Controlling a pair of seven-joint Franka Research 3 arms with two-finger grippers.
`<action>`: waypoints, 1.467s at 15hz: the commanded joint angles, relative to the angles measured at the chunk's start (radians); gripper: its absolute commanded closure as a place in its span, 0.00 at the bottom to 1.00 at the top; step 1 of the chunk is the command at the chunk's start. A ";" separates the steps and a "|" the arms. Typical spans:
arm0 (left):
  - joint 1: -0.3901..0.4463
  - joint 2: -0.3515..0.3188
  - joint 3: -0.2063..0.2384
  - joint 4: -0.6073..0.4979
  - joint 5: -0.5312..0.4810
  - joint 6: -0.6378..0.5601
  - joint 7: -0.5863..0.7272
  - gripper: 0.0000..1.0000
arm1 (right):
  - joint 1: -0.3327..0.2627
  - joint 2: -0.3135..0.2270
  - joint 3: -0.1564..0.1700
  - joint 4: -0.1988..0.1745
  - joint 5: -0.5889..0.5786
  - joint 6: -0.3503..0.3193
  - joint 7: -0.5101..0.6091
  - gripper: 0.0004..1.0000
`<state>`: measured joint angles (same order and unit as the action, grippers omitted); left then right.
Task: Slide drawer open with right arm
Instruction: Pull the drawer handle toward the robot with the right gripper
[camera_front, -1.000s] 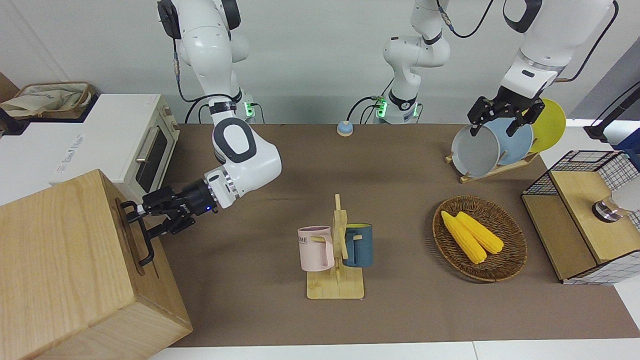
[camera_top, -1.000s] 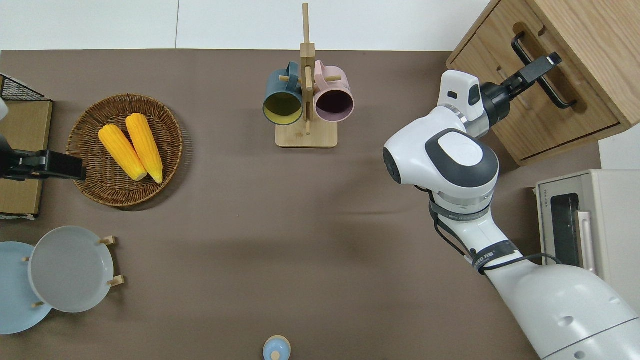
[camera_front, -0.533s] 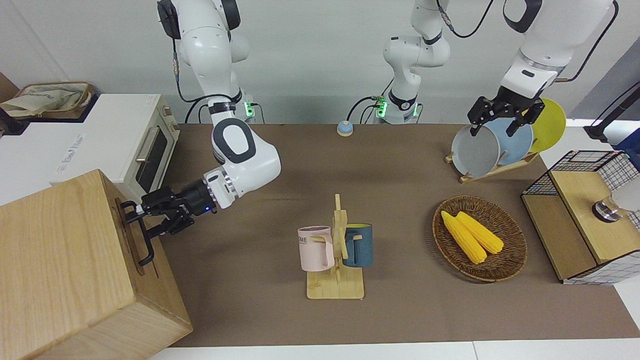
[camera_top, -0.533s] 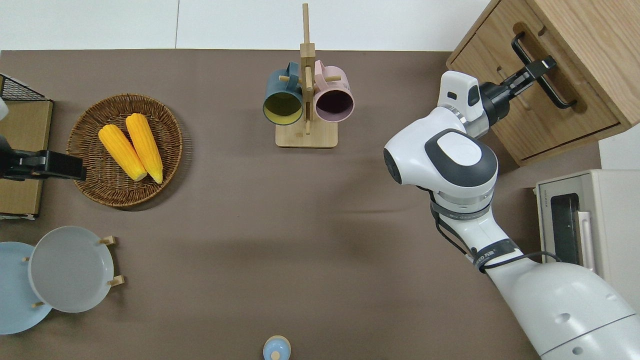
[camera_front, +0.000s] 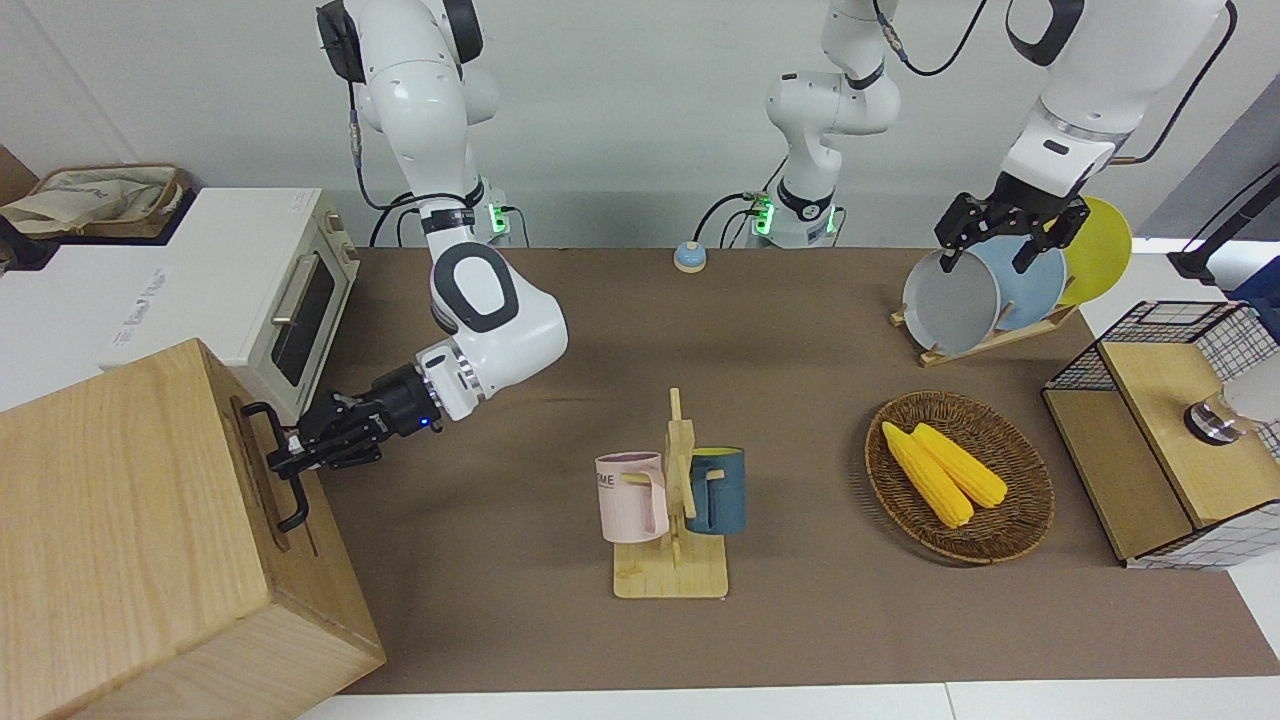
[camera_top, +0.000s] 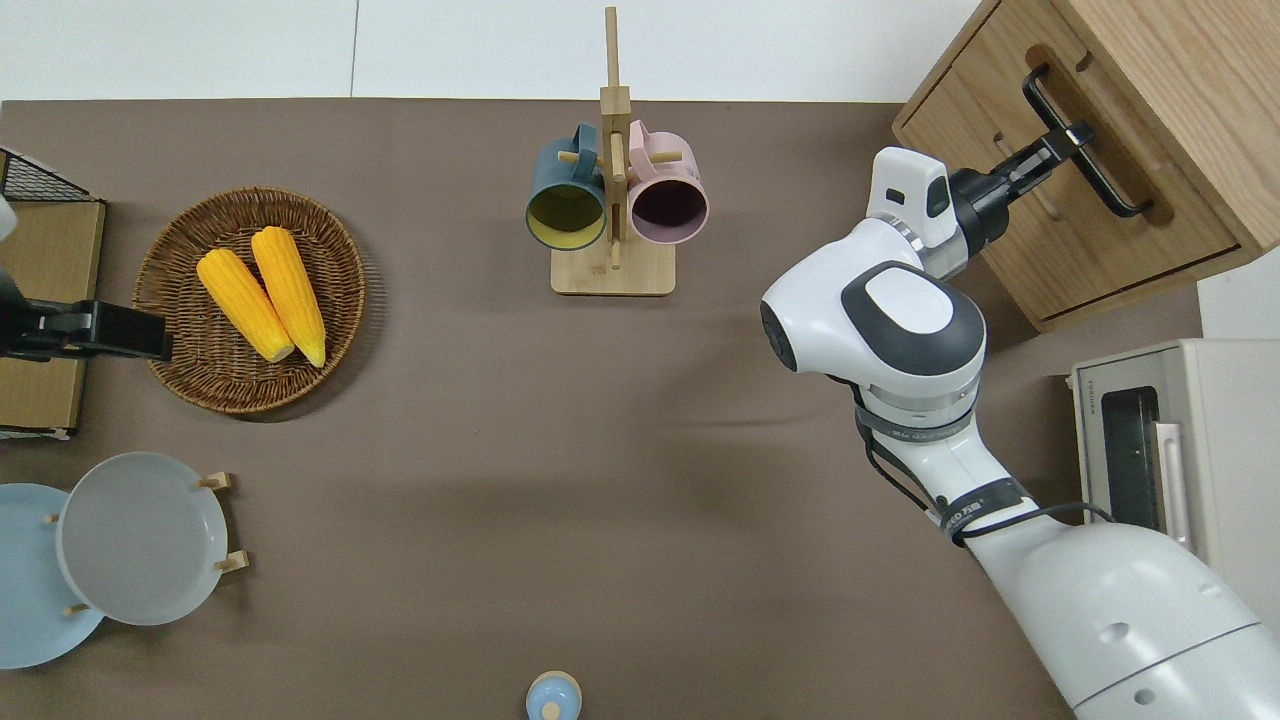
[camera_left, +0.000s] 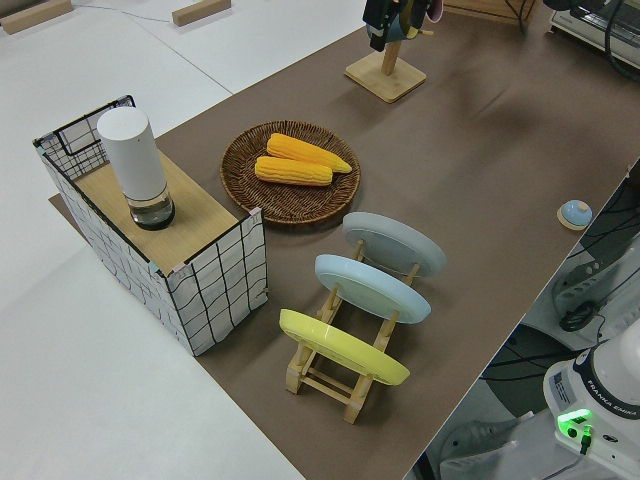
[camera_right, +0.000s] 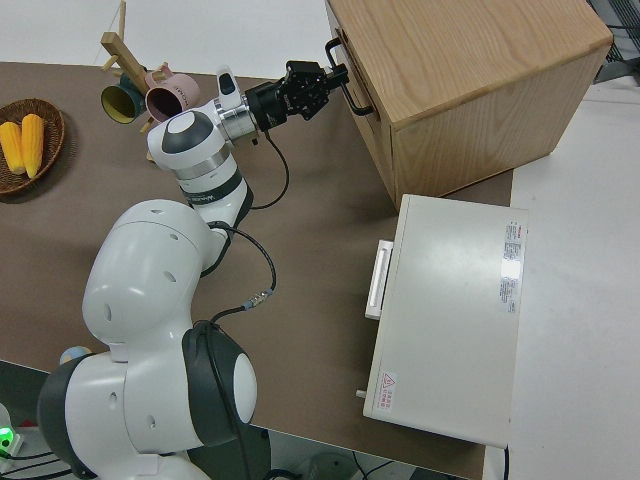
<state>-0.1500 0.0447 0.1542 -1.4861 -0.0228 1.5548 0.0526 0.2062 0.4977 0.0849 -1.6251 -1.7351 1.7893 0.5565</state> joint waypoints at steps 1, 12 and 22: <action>-0.017 0.012 0.016 0.020 0.015 0.001 0.006 0.00 | 0.051 -0.004 0.007 -0.016 0.012 -0.062 0.000 0.99; -0.017 0.012 0.016 0.020 0.014 0.001 0.006 0.00 | 0.139 -0.007 0.128 -0.004 0.170 -0.260 -0.003 0.99; -0.017 0.012 0.016 0.020 0.015 0.001 0.006 0.00 | 0.228 -0.005 0.131 0.002 0.210 -0.320 -0.012 0.99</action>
<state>-0.1500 0.0447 0.1542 -1.4861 -0.0228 1.5548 0.0525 0.4106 0.4917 0.2090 -1.6273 -1.5562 1.4699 0.5568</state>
